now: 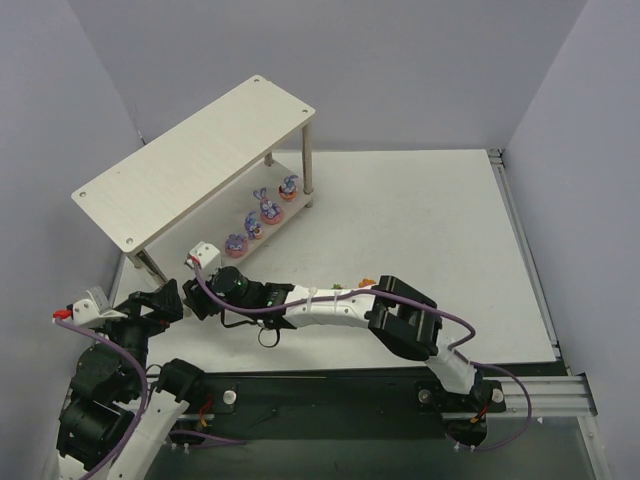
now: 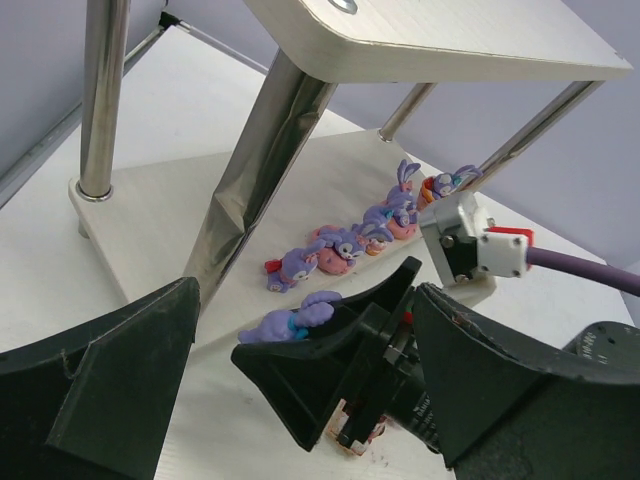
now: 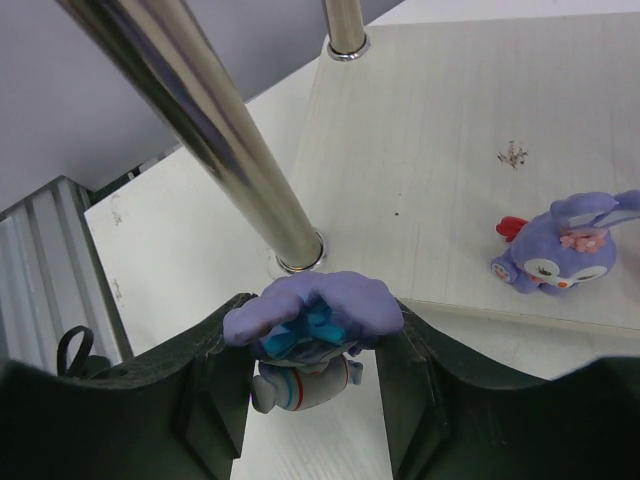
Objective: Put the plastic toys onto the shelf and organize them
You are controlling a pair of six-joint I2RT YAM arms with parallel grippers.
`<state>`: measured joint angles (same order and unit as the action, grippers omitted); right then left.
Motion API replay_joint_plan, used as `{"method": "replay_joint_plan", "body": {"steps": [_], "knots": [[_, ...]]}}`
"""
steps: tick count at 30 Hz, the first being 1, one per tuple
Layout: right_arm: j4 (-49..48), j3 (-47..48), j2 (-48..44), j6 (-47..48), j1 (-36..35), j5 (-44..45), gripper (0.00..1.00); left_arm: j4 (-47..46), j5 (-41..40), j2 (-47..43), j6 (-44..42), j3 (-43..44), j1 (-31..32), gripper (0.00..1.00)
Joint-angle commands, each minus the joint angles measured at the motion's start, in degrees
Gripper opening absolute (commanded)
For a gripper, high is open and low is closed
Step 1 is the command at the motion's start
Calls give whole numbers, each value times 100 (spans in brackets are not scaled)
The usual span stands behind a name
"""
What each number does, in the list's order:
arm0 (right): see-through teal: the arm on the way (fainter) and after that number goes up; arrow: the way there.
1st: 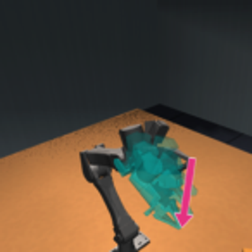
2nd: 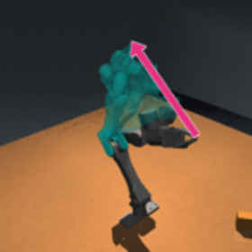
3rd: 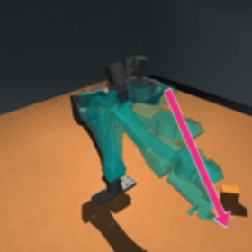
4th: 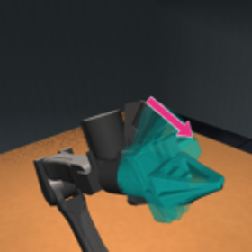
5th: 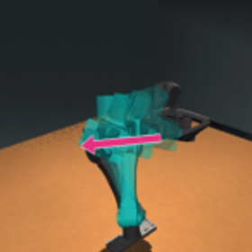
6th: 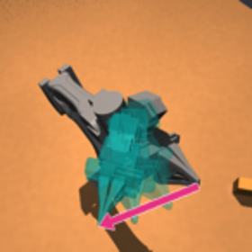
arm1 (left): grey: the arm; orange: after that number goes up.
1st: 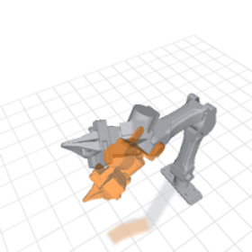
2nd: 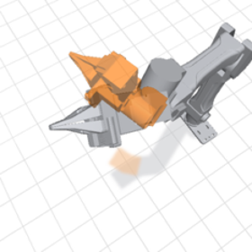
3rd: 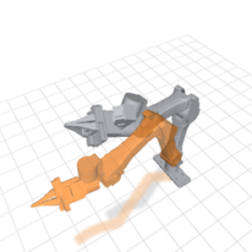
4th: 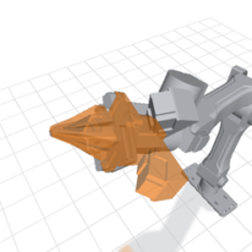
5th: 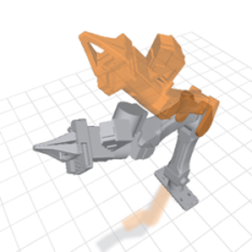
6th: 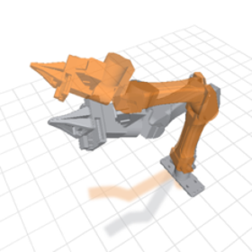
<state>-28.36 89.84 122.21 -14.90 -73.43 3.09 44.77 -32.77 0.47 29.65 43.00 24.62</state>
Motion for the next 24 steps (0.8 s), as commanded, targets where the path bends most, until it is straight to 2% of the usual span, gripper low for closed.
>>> {"method": "replay_joint_plan", "body": {"steps": [1,14,24], "knots": [[-20,420,294,31,57,235,13,-162,-45,-232,-47,50,-1,97],[-363,719,716,-40,153,491,12,-136,-71,-267,-65,41,-1,97],[-267,1140,1129,-119,206,526,12,-127,-80,-276,-56,41,-1,97]]}}
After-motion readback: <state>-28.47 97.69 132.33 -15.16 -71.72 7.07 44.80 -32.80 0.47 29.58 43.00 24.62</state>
